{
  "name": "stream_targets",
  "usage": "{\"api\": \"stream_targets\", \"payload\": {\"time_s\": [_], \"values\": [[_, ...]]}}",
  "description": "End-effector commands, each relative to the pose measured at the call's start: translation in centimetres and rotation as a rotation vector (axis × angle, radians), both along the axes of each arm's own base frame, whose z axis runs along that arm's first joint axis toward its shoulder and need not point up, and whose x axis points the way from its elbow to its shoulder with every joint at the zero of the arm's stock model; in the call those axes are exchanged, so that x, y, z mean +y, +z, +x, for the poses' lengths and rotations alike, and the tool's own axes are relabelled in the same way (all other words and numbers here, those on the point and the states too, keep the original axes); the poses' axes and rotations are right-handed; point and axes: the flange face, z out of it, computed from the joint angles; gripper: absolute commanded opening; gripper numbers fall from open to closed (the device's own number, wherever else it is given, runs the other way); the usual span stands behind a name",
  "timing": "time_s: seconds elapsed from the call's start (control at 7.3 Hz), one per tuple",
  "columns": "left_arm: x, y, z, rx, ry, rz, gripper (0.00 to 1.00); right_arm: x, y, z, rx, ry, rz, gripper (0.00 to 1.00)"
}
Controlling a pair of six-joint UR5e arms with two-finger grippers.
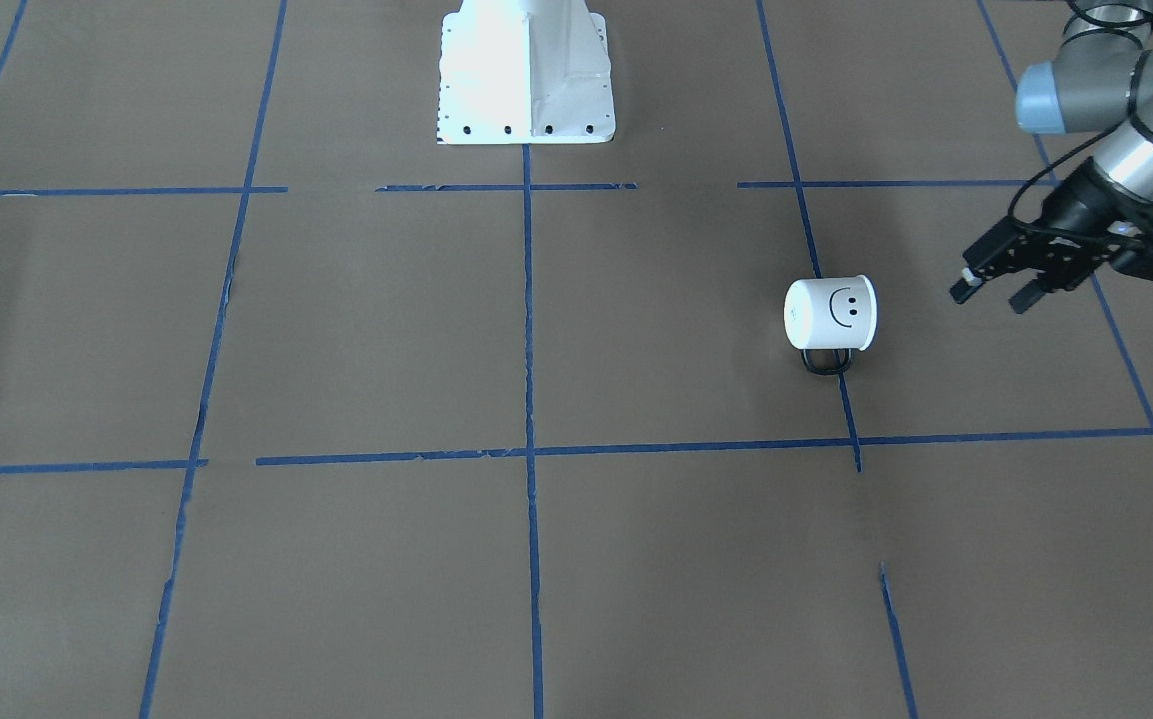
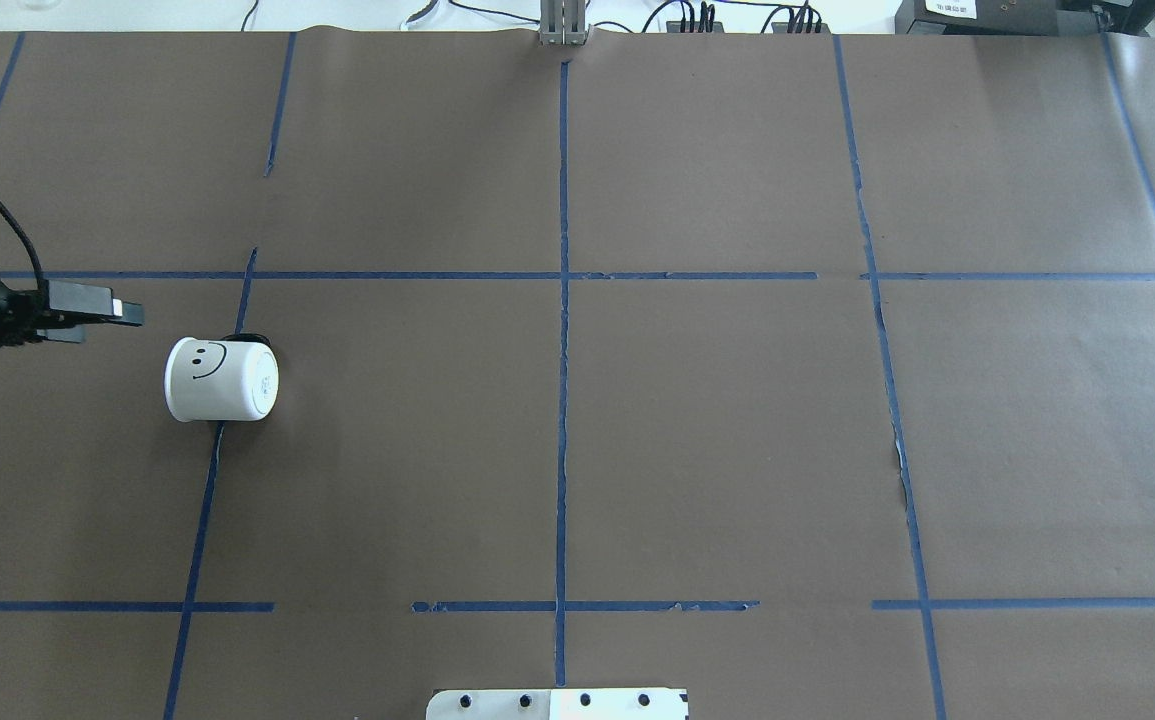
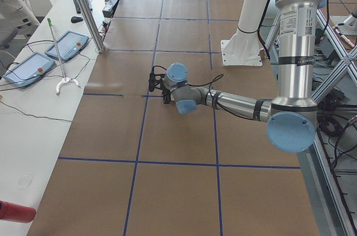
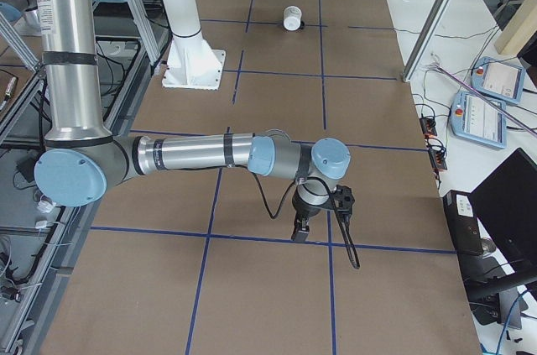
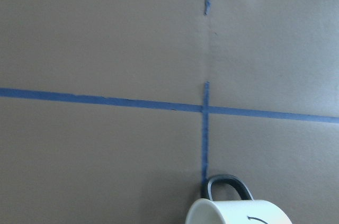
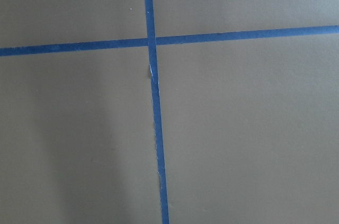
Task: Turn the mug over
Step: 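Reach the left gripper toward the open end of the sideways white mug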
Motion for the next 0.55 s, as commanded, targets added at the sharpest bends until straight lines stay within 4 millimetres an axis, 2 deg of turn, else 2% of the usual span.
{"api": "stream_targets", "payload": {"time_s": [0.0, 0.14, 0.27, 0.41], "values": [[2.6, 2.4, 3.4, 0.227, -0.129, 0.055, 1.00, 0.0, 0.0, 0.0, 0.000, 0.000, 0.000, 1.00], [2.6, 5.3, 3.7, 0.286, -0.189, 0.101, 1.00, 0.0, 0.0, 0.0, 0.000, 0.000, 0.000, 1.00], [2.1, 6.5, 5.2, 0.326, -0.195, 0.125, 1.00, 0.0, 0.0, 0.0, 0.000, 0.000, 0.000, 1.00], [2.6, 7.3, 6.1, 0.391, -0.172, 0.148, 1.00, 0.0, 0.0, 0.0, 0.000, 0.000, 0.000, 1.00]]}}
